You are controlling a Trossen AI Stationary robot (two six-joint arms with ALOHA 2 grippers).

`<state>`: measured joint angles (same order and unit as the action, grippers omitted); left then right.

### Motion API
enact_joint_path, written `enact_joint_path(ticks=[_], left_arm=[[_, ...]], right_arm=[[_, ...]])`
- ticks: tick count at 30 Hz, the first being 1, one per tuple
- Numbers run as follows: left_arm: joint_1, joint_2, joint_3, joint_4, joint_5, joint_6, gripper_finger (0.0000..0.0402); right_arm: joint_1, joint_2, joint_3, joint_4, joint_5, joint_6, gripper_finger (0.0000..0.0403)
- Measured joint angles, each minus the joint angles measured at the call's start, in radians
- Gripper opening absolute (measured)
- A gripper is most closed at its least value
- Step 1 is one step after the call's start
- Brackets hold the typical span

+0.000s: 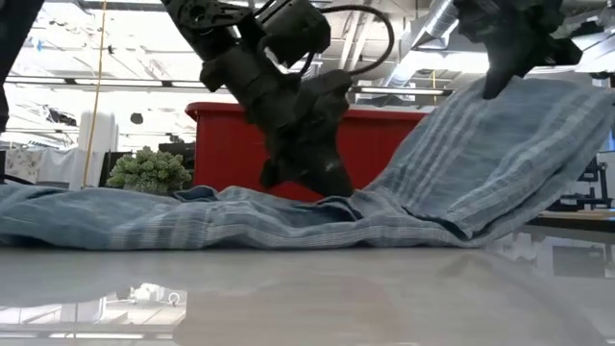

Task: Fold Laundry from Bin
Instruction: Fold the blue polo shirt

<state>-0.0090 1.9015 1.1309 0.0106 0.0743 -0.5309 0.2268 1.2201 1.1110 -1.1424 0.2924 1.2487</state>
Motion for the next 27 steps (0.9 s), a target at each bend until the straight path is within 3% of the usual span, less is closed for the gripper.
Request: enact_joint_path(ticks=[5, 10, 13, 18, 22, 27], left_arm=[[0.001, 0.0, 0.046, -0.012, 0.017, 0.022, 0.007], [-0.001, -0.033, 0.171, -0.271, 0.082, 0.086, 0.007], [-0.034, -0.061, 0.209, -0.459, -0.008, 0.169, 0.007], [-0.111, -0.101, 0.203, -0.696, -0.252, 0.212, 0.0049], [-0.17, -0.19, 0.167, -0.7, -0.242, 0.193, 0.0008], [-0.206, -0.335, 0.041, -0.655, -0.282, 0.054, 0.0001]], right_arm=[[-0.007, 0.0, 0.0, 0.047, 0.0, -0.001, 0.0026], [-0.007, 0.0, 0.0, 0.081, 0.003, -0.007, 0.0026], [-0.007, 0.0, 0.0, 0.081, 0.004, -0.009, 0.0026], [-0.007, 0.0, 0.0, 0.081, 0.005, -0.011, 0.0026], [-0.007, 0.0, 0.0, 0.081, 0.005, -0.018, 0.0026], [-0.007, 0.0, 0.0, 0.078, 0.006, -0.031, 0.0026]])
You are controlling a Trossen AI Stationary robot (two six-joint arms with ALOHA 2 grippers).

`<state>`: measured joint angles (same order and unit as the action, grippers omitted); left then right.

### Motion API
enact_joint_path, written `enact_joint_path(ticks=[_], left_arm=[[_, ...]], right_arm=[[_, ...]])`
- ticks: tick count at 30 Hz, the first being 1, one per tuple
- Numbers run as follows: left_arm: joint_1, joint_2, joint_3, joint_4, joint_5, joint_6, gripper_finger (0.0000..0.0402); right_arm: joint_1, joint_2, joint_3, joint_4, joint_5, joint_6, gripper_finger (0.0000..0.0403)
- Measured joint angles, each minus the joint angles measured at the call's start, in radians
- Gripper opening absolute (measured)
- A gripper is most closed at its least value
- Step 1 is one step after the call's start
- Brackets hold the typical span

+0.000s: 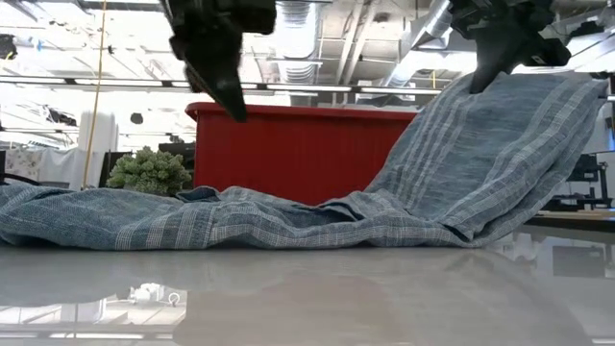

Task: Fold Laundry from Bin
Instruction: Fold the blue polo shirt

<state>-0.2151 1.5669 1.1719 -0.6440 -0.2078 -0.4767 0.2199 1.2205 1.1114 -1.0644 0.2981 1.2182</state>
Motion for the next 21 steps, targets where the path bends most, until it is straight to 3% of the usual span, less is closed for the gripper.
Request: enact_joint_path(ticks=[8, 15, 21], left_arm=[[-0.055, -0.086, -0.287, 0.272, 0.03, -0.21, 0.0], [-0.074, -0.075, -0.385, 0.326, -0.046, -0.281, 0.0], [-0.048, -0.074, -0.463, 0.413, -0.028, -0.305, 0.0]], right_arm=[[0.0, 0.0, 0.0, -0.001, 0.0, -0.017, 0.0026], [0.0, 0.0, 0.0, -0.001, 0.0, -0.018, 0.0026], [0.0, 0.0, 0.0, -0.002, 0.0, -0.026, 0.0026]])
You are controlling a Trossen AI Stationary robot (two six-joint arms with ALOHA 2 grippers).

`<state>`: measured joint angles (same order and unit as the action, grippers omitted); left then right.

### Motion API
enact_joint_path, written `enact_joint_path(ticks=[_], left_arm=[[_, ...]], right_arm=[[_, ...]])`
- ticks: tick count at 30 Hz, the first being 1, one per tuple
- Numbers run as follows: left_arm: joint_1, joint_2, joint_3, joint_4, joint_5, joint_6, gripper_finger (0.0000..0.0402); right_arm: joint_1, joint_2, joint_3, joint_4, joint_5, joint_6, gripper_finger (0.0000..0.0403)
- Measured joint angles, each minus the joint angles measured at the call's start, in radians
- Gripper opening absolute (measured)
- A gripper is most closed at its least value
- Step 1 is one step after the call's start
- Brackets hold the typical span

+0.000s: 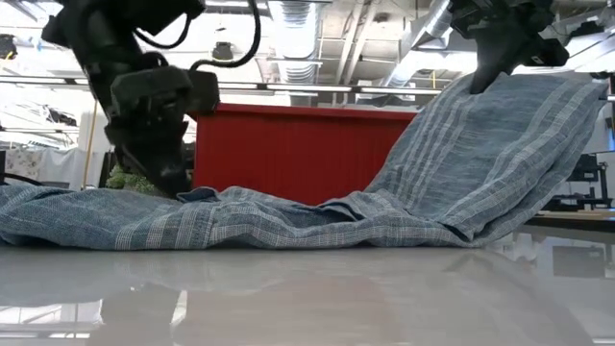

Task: Fold Laundry from Bin
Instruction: Fold the blue polo shirt

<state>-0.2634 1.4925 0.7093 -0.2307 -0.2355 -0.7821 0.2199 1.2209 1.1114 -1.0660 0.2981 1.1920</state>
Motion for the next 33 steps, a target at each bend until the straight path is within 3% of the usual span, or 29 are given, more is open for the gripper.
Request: enact_joint_path(ticks=[6, 16, 23, 33], left_arm=[[0.028, 0.018, -0.013, 0.062, 0.021, 0.01, 0.0], [0.045, 0.208, 0.021, 0.253, 0.101, 0.009, 0.0], [0.078, 0.325, 0.174, 0.248, 0.157, 0.116, 0.0], [0.14, 0.473, 0.421, 0.232, 0.199, 0.233, 0.0]], right_arm=[[0.0, 0.0, 0.0, 0.001, -0.001, -0.012, 0.0026], [0.0, 0.0, 0.0, 0.005, -0.006, -0.015, 0.0026], [0.0, -0.01, 0.011, -0.001, -0.007, -0.008, 0.0026], [-0.014, -0.01, 0.128, 0.003, 0.02, -0.064, 0.0026]])
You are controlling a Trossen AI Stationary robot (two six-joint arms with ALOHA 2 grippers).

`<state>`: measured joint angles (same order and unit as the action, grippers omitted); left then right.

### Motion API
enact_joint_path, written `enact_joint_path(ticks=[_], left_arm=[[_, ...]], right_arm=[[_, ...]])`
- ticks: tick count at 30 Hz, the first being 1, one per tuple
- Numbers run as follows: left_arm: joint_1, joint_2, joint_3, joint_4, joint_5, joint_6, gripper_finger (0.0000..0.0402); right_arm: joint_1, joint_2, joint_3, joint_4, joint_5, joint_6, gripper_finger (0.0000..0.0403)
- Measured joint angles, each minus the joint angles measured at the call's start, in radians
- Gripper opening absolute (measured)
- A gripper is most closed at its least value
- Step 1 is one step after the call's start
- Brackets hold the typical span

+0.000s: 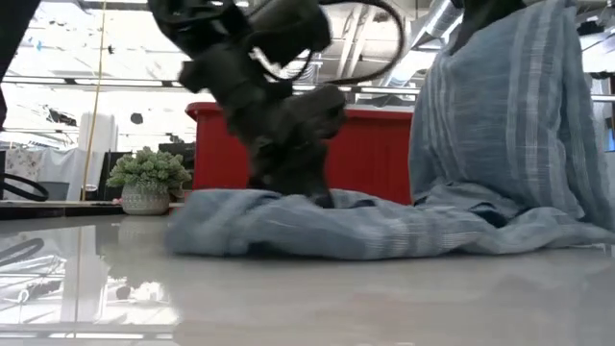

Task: Fold Laundry from Bin
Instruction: Fold the blue polo shirt

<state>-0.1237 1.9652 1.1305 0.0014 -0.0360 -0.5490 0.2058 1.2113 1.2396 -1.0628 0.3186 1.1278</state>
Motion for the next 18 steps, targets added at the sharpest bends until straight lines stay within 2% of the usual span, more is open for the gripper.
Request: enact_joint_path(ticks=[5, 10, 14, 18], left_arm=[[0.035, 0.003, 0.104, -0.033, 0.018, 0.03, 0.0], [0.05, 0.0, 0.223, -0.19, 0.142, 0.046, 0.0], [0.049, -0.002, 0.347, -0.428, 0.233, 0.119, 0.0], [0.046, -0.002, 0.454, -0.681, 0.232, 0.172, 0.0]], right_arm=[[0.003, 0.036, 0.0, 0.026, 0.003, -0.003, 0.0026], [0.009, 0.081, 0.0, 0.086, -0.002, -0.032, 0.0026], [0.011, 0.088, 0.0, 0.11, -0.002, -0.045, 0.0026], [0.011, 0.085, 0.0, 0.119, -0.002, -0.049, 0.0026]])
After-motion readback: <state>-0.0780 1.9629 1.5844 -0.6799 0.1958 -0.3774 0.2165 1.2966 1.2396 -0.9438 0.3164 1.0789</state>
